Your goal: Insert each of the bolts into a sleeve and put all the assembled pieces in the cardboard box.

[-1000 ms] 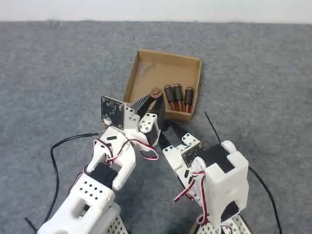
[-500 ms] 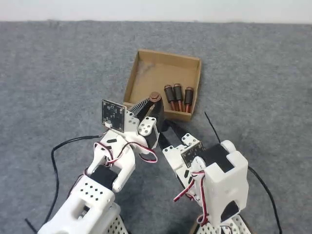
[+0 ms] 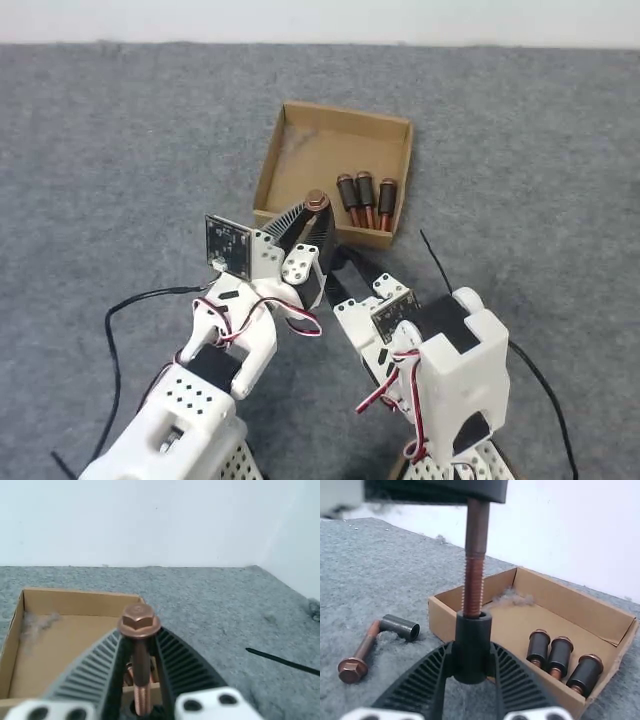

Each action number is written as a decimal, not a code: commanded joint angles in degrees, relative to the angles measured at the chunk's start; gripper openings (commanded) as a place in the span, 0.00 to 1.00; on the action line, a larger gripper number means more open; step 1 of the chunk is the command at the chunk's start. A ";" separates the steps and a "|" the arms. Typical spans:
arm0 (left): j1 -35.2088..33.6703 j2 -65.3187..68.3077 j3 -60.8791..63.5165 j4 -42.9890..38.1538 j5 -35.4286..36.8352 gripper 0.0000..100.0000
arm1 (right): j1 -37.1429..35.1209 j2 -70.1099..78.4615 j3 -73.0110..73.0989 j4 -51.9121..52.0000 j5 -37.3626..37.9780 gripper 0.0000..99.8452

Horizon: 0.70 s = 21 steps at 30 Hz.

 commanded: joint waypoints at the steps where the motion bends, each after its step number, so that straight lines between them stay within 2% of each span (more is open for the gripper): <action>1: 0.44 -0.79 -0.40 1.49 -0.79 0.01 | -0.13 -0.92 -0.26 -1.54 -0.70 0.01; 6: 0.26 -0.79 -0.57 0.79 -0.79 0.01 | -0.13 -0.92 -0.09 -1.54 -0.70 0.01; 9: 0.00 -0.79 -0.57 -3.69 -0.79 0.01 | -0.22 -0.92 -0.09 -1.54 -0.70 0.01; 21: -0.53 -0.70 -2.51 -3.87 -0.79 0.01 | -0.22 -0.92 -0.18 -1.54 -0.70 0.01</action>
